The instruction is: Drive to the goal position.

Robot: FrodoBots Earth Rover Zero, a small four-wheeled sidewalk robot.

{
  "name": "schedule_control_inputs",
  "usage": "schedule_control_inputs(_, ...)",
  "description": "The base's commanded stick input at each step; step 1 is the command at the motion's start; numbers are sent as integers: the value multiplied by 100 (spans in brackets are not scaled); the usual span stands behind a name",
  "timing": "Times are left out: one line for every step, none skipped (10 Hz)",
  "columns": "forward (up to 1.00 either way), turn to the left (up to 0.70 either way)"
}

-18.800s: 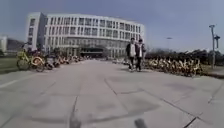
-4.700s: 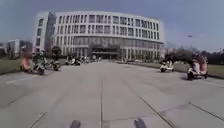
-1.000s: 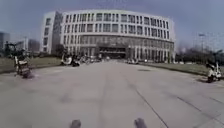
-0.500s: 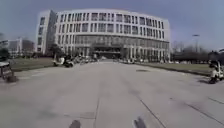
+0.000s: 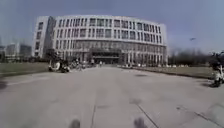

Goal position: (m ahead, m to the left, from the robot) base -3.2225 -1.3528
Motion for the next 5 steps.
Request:
schedule_control_inputs(85,-4)
schedule_control_inputs(85,-1)
schedule_control_inputs(85,1)
schedule_control_inputs(85,1)
schedule_control_inputs(85,1)
